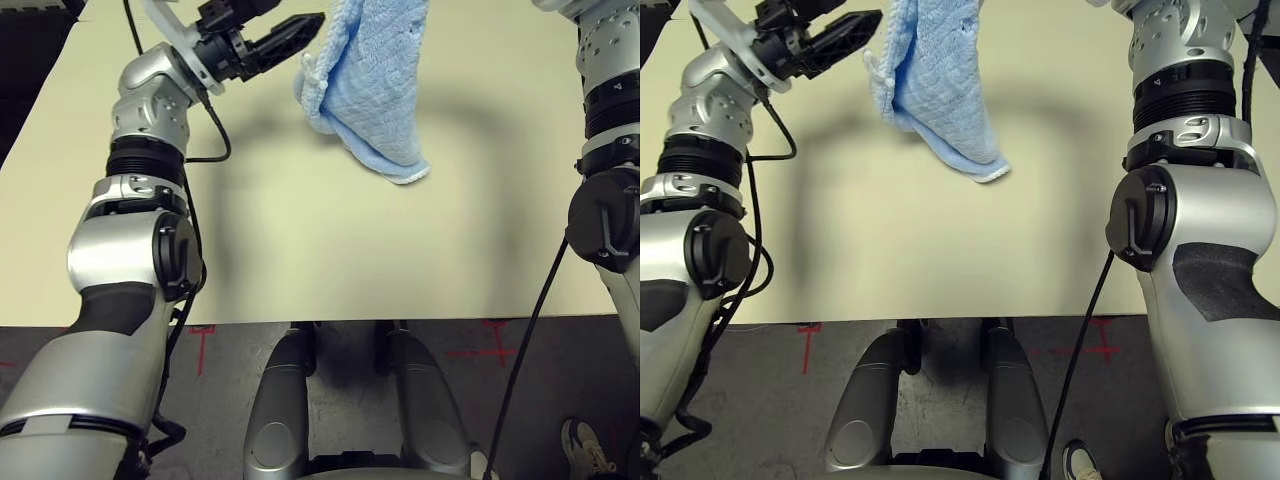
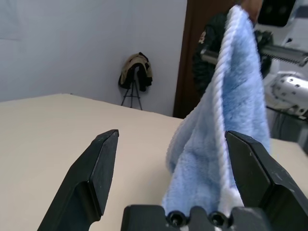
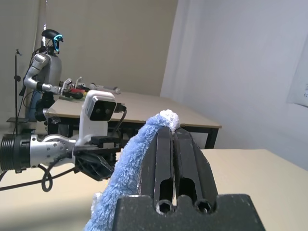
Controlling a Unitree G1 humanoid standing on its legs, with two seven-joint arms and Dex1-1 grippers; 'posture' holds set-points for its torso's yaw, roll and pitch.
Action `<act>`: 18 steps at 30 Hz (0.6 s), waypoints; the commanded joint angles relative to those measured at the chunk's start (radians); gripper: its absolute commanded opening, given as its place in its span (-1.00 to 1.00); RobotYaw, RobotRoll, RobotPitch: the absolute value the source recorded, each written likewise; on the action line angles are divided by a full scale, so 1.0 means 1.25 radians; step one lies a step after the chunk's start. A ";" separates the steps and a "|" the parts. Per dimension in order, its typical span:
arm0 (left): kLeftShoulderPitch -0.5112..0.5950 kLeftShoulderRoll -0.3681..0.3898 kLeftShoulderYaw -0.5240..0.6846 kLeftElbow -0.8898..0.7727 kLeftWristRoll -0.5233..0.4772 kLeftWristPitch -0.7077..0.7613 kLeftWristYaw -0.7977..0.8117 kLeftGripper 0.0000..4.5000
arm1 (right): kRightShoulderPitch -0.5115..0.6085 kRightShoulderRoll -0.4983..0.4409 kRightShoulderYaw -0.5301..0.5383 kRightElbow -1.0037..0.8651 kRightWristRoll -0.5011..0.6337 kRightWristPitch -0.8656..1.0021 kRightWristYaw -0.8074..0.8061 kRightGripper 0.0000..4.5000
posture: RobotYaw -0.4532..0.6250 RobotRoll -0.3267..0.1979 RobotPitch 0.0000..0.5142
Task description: Fold the towel and set it aside.
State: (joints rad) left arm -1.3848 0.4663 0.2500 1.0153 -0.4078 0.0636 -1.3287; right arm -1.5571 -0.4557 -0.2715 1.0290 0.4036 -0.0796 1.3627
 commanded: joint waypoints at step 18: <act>0.131 -0.066 -0.125 -0.213 0.022 0.117 -0.063 1.00 | -0.059 -0.007 -0.002 0.059 -0.018 -0.060 -0.009 -0.99 | -0.03 0.25 0.10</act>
State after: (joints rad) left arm -1.2383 0.3935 0.1173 0.7606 -0.3931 0.2108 -1.4015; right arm -1.5942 -0.4520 -0.2579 1.1008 0.3797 -0.1328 1.3580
